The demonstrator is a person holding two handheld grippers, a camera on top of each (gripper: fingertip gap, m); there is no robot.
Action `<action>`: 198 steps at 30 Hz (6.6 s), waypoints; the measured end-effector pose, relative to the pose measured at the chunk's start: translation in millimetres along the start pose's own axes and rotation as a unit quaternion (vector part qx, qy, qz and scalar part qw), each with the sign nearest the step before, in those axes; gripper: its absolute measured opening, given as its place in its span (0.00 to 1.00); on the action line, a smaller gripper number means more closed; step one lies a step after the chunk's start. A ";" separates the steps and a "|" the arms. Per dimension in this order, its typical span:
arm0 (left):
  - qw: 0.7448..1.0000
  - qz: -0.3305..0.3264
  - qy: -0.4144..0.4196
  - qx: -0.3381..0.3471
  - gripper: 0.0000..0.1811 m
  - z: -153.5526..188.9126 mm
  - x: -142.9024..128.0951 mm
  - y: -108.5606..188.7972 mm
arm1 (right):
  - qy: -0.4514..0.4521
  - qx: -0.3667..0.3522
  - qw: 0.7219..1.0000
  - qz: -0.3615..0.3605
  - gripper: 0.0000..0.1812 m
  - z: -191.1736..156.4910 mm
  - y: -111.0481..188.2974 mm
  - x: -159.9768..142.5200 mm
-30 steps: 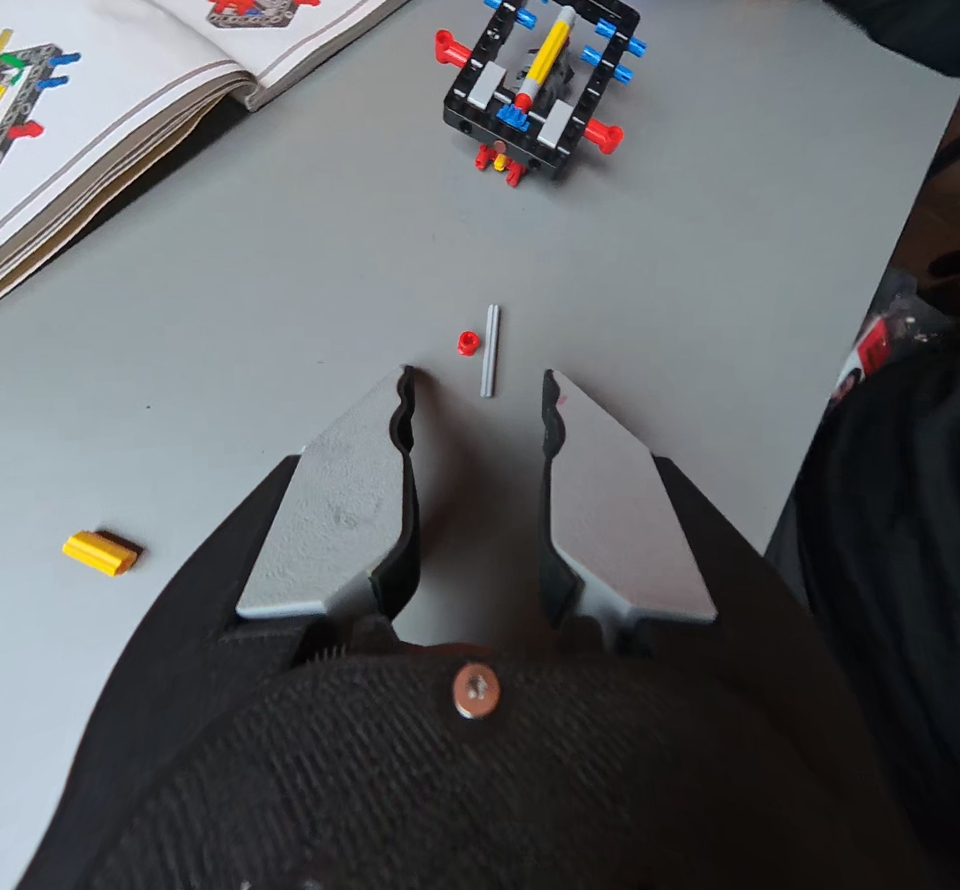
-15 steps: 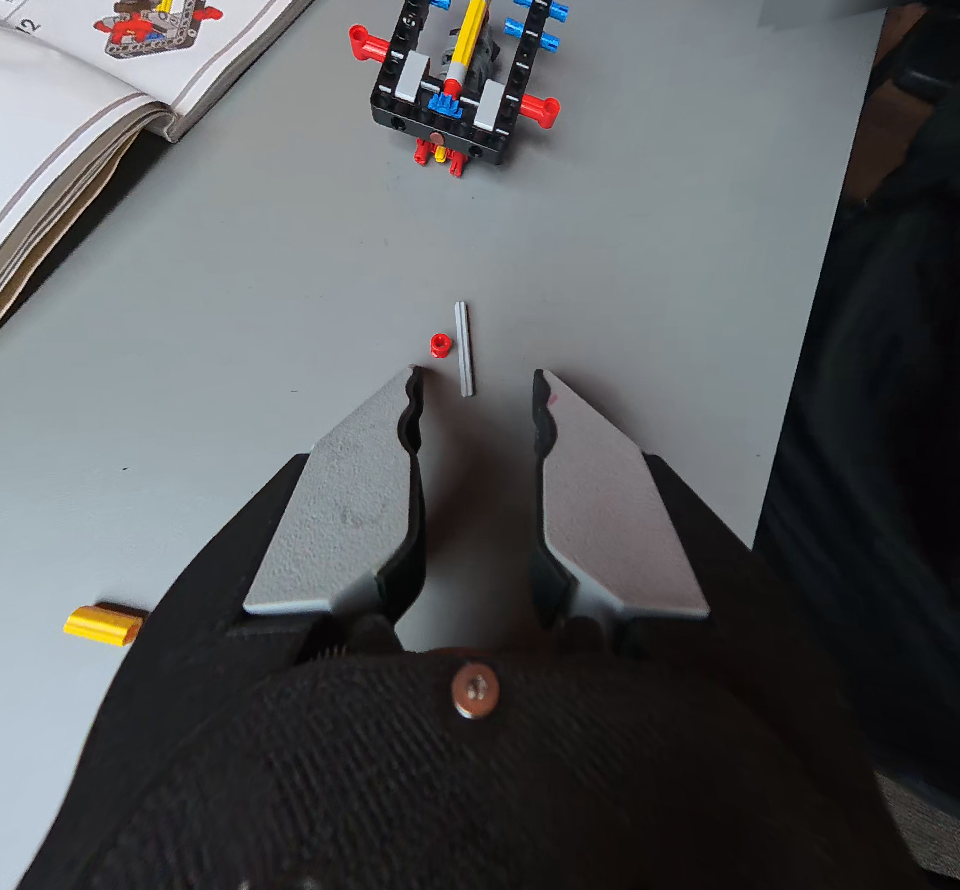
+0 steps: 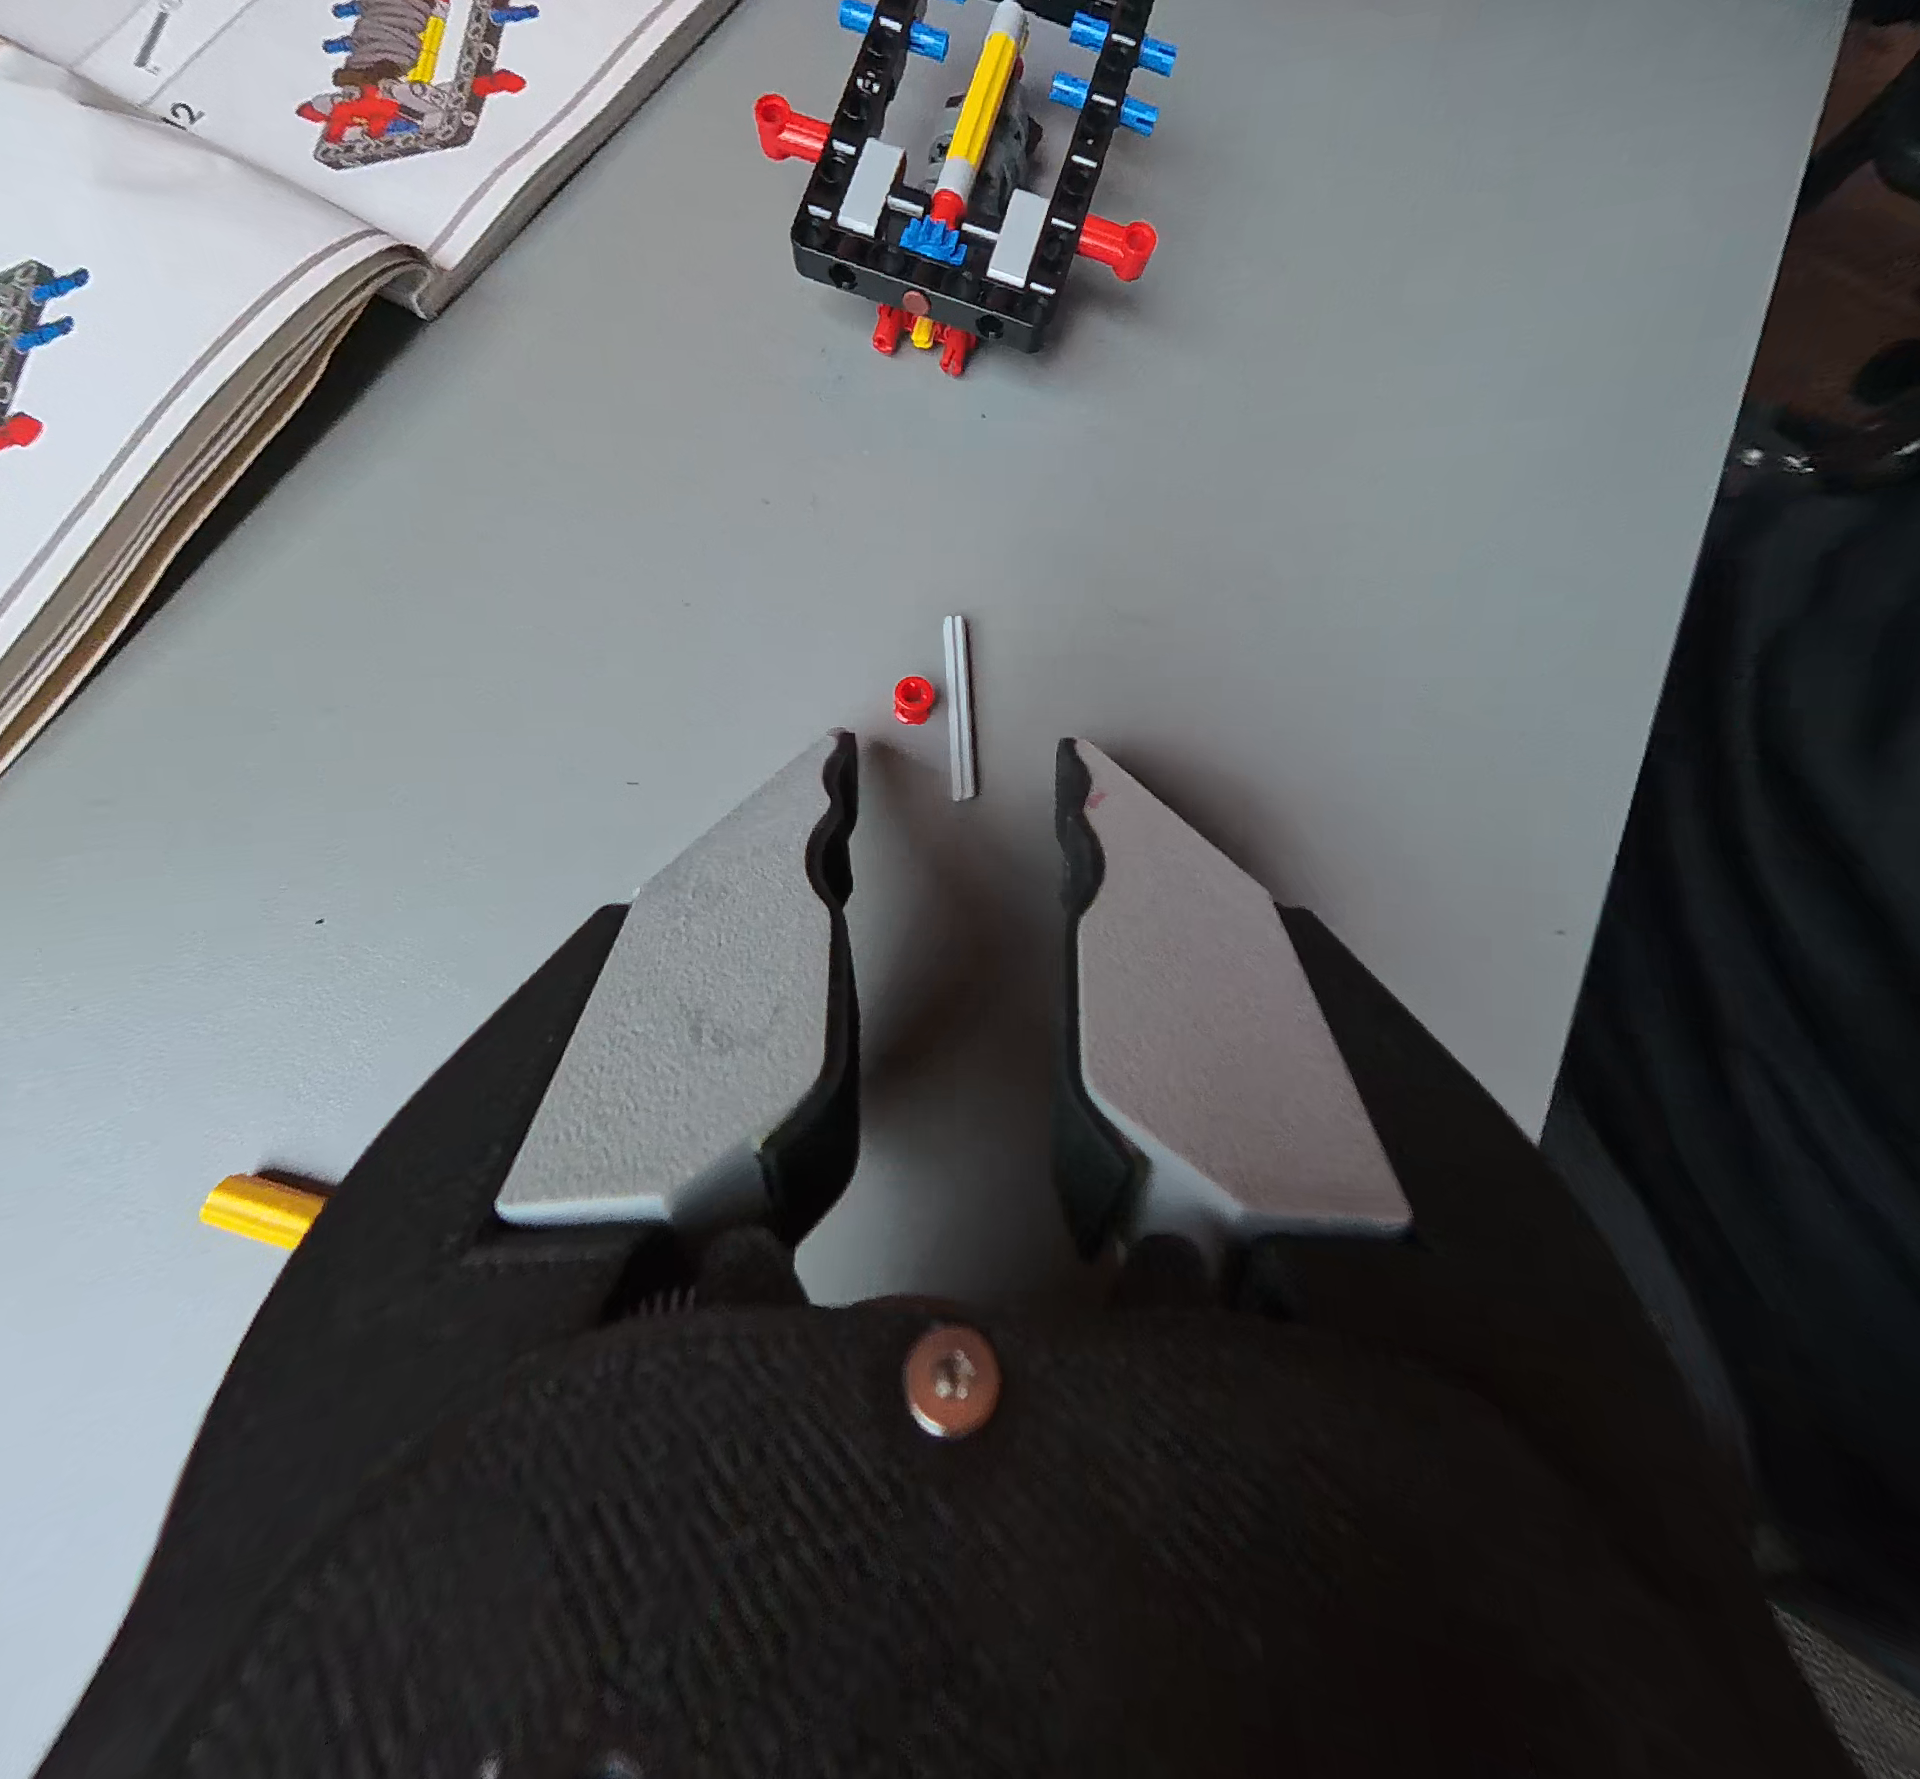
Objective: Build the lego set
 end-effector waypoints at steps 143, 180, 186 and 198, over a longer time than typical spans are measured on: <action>0.985 -0.026 -0.145 -0.091 0.03 -8.9 6.1 -15.8 | -0.076 -0.069 0.995 -0.002 0.00 45.5 -34.3 10.4; 0.856 0.434 -0.282 -0.007 0.03 55.4 194.7 -11.9 | -0.294 0.463 0.825 0.134 0.03 -76.0 5.8 84.6; 0.854 0.434 -0.286 -0.008 0.02 56.3 192.3 -15.2 | -0.317 0.482 0.807 0.126 0.03 -82.2 3.9 86.2; 0.874 0.403 -0.272 0.010 0.03 43.1 184.6 -24.0 | -0.316 0.424 0.842 0.111 0.02 -72.6 -5.9 79.4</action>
Point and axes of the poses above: each gripper's, where its closed fingertips meet, y back along the fingers, x out of its top, z = x × y across the jaws, the point moved 2 cm from there along y, back along the fingers, and after that the axes turned 5 degrees about -y, right-handed, at the moved point
